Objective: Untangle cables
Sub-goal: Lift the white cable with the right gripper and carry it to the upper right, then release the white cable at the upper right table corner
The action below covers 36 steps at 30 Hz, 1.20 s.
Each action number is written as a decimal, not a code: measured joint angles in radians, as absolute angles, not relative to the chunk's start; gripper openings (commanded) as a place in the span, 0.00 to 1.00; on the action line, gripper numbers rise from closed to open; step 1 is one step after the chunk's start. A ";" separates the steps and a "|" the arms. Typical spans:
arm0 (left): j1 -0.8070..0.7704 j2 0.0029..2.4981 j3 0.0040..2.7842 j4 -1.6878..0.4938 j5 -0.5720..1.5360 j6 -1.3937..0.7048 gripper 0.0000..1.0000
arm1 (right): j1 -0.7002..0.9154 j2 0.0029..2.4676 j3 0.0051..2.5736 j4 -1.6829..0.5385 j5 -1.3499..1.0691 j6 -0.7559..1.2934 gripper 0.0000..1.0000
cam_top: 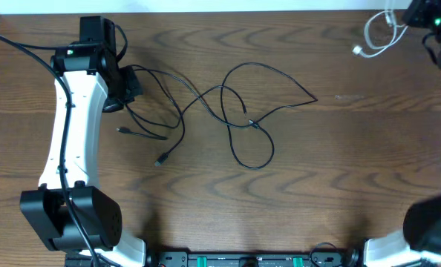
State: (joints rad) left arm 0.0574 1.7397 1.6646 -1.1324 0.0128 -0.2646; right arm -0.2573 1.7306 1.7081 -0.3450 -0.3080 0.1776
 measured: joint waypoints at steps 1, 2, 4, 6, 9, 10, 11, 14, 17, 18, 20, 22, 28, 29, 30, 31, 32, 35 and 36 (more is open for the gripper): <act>0.057 1.740 1.665 -1.123 0.028 -0.265 0.07 | -0.278 1.762 1.708 -0.312 -0.318 0.206 0.01; 0.057 1.740 1.665 -1.117 0.043 -0.265 0.08 | -0.296 1.796 1.708 -0.267 -0.326 0.234 0.01; 0.057 1.740 1.665 -1.107 0.074 -0.265 0.07 | -0.323 1.853 1.708 -0.200 -0.338 0.285 0.01; 0.057 1.740 1.665 -1.103 0.098 -0.265 0.07 | -0.342 1.914 1.714 -0.146 -0.346 0.335 0.01; 0.057 1.740 1.665 -1.102 0.118 -0.265 0.07 | -0.363 2.023 1.761 -0.091 -0.365 0.405 0.01; 0.057 1.740 1.665 -1.102 0.123 -0.265 0.07 | -0.365 2.057 1.782 -0.069 -0.373 0.425 0.01; 0.057 1.740 1.665 -1.103 0.127 -0.265 0.08 | -0.368 2.097 1.810 -0.050 -0.381 0.449 0.01; 0.057 1.740 1.665 -1.102 0.133 -0.265 0.08 | -0.370 2.210 1.876 0.058 -0.396 0.534 0.01; 0.057 1.740 1.665 -1.103 0.134 -0.265 0.08 | -0.373 2.302 1.909 0.181 -0.390 0.635 0.01; 0.057 1.740 1.665 -1.103 0.134 -0.265 0.07 | -0.374 2.326 1.911 0.226 -0.385 0.668 0.01; 0.057 1.740 1.665 -1.103 0.135 -0.265 0.07 | -0.378 2.377 1.914 0.328 -0.368 0.732 0.01; 0.057 1.740 1.665 -1.103 0.137 -0.265 0.08 | -0.381 2.421 1.916 0.404 -0.353 0.783 0.01; 0.057 1.740 1.665 -1.102 0.137 -0.265 0.07 | -0.387 2.508 1.919 0.353 -0.311 0.874 0.93; 0.057 1.740 1.665 -1.102 0.137 -0.265 0.08 | -0.390 2.516 1.921 0.300 -0.301 0.871 0.99; 0.057 1.740 1.665 -1.101 0.137 -0.265 0.07 | -0.394 2.524 1.921 0.251 -0.292 0.862 0.99; 0.057 1.740 1.665 -1.102 0.137 -0.265 0.08 | -0.399 2.530 1.921 0.226 -0.289 0.848 0.99; 0.057 1.740 1.665 -1.101 0.137 -0.265 0.08 | -0.405 2.534 1.921 0.202 -0.288 0.829 0.99; 0.057 1.740 1.665 -1.095 0.137 -0.265 0.07 | -0.430 2.535 1.922 0.180 -0.309 0.778 0.99; 0.057 1.740 1.665 -1.093 0.137 -0.265 0.07 | -0.439 2.534 1.922 0.175 -0.320 0.768 0.99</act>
